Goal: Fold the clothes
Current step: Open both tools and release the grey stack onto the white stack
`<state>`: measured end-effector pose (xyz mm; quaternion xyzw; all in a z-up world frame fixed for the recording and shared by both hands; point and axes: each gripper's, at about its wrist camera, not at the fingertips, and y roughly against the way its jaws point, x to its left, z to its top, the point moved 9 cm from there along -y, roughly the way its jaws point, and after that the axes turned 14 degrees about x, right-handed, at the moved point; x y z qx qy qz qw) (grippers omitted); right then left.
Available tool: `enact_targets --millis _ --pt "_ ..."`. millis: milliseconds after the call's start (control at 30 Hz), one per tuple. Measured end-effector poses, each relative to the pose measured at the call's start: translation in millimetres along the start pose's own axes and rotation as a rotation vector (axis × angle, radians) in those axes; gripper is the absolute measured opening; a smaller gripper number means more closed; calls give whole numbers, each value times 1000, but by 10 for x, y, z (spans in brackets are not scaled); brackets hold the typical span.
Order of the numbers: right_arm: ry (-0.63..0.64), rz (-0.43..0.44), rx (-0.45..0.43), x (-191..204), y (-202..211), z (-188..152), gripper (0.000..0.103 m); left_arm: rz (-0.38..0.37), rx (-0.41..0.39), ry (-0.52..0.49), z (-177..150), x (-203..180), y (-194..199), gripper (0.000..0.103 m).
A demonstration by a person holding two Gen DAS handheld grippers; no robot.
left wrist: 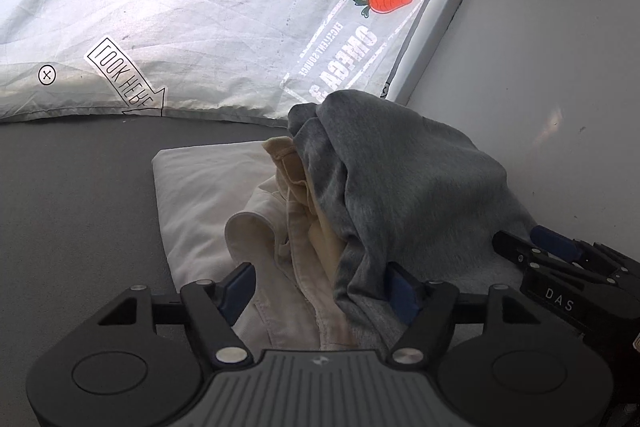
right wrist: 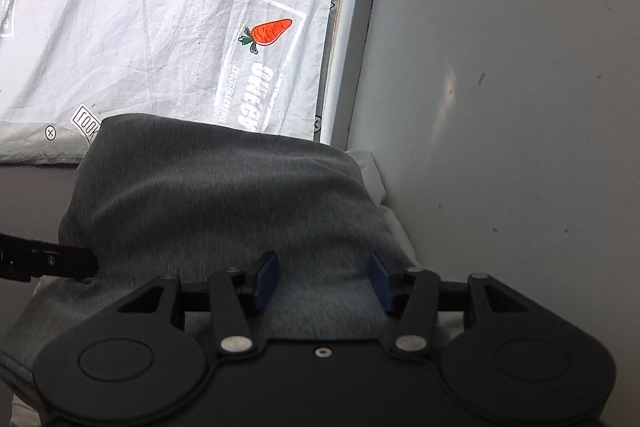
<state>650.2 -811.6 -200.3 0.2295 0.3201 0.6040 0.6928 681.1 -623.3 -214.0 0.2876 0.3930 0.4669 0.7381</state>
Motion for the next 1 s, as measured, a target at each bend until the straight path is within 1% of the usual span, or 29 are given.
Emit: enact_targets --millis 33,100,133,167,200,267,333,367,433,500,600,767,833,933,1000 --pt "9 -6 2 10 48 1 53 4 -2 -13 -22 -22 41 76" --pt "-3 -5 2 25 171 -9 63 18 -4 -42 -54 -56 120 79" --pt "-13 -3 1 34 239 -16 65 29 -12 -58 -89 -75 211 79" --pt "-33 1 -2 44 323 -27 72 33 -20 -64 -105 -84 276 80" --pt "-53 5 -5 55 407 -39 80 36 -42 -69 -135 -79 406 82" --pt "-83 17 -15 106 595 -71 87 37 -94 -69 -198 -58 679 88" --pt "-86 29 -30 211 809 -119 92 39 -155 -62 -284 -5 1007 100" --pt "-79 34 -41 276 924 -141 98 44 -188 -60 -326 25 1168 102" --pt "-72 33 -81 394 1157 -181 100 58 -266 -63 -437 69 1534 103" --pt "-71 36 -119 517 1391 -226 102 86 -310 -64 -562 126 1858 103" --pt "-75 99 -130 771 1758 -317 103 125 -360 -41 -797 174 2303 103" --pt "-30 51 -180 1153 2360 -478 103 158 -464 23 -1239 247 3000 103" --pt "-4 40 -197 1317 2592 -542 103 186 -477 33 -1378 313 3236 103" --pt "98 86 -199 1641 2862 -625 103 242 -483 47 -1581 463 3568 103" --pt "159 104 -220 1850 3065 -669 103 266 -468 68 -1722 600 3745 103"
